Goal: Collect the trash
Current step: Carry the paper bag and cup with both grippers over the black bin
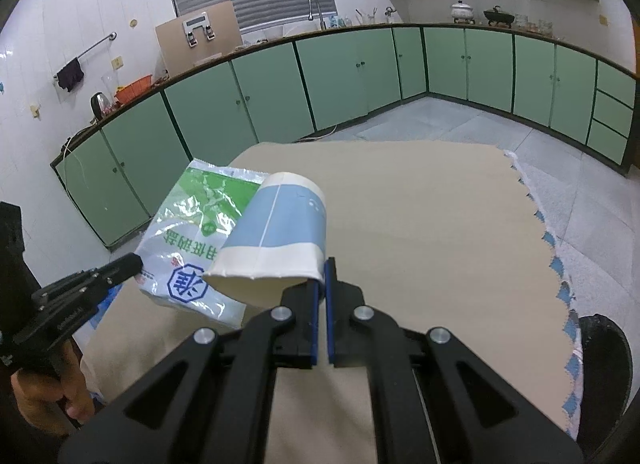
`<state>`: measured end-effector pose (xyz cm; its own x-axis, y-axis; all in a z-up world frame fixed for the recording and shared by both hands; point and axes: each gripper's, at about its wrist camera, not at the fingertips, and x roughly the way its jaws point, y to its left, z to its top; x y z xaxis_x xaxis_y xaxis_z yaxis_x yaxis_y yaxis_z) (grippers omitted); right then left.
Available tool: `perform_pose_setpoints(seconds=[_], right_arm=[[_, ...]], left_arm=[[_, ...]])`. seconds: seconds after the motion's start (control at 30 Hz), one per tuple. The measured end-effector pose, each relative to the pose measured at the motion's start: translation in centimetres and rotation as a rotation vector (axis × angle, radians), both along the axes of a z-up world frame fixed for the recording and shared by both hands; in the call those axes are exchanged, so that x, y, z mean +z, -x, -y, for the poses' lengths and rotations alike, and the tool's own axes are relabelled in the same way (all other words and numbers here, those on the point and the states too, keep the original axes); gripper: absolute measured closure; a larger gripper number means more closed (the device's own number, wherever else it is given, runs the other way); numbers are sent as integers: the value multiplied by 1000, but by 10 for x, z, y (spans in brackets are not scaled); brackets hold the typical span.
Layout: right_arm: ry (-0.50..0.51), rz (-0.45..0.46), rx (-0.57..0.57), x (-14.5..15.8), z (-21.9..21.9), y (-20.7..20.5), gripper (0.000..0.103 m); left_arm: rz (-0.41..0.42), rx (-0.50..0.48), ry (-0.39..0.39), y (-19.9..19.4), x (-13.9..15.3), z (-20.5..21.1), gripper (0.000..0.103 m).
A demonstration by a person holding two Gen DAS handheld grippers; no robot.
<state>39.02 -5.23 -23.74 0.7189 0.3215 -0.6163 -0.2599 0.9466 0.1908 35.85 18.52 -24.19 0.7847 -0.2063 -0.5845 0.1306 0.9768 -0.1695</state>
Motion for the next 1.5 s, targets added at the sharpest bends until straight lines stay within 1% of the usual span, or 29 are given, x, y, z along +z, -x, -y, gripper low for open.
perform_pose_setpoints(seconds=[0.1,0.23,0.4,0.53,0.67,0.87,0.93,1.07,1.23,1.4,1.5], right_arm=[[-7,20,-13,11,9,8,101],[-9,54,-37,29,27,22,101],[-2,84,-86,44,64,45,101],[-1,99,-134,54,93,63,101],[8,107,-181,59,123,80,101],[8,121,-274,65,183,106,101],[8,124,-302,65,200,113,101],[9,122,-374,63,247,131,101],[14,122,-460,57,298,155,101],[13,87,-543,37,346,171,101],[19,43,-595,13,374,177,101]], left_arm=[[13,-1,-6,5,14,8,103],[29,-12,-19,15,26,20,103],[43,-38,-25,29,38,40,103],[62,-78,-36,41,52,68,103],[88,-138,-45,50,68,103,103],[119,-231,-62,59,85,162,103],[123,-263,-62,60,88,182,103],[127,-335,-69,62,91,227,103],[117,-415,-71,61,88,280,103],[91,-498,-93,61,74,334,103],[71,-548,-109,58,59,364,103]])
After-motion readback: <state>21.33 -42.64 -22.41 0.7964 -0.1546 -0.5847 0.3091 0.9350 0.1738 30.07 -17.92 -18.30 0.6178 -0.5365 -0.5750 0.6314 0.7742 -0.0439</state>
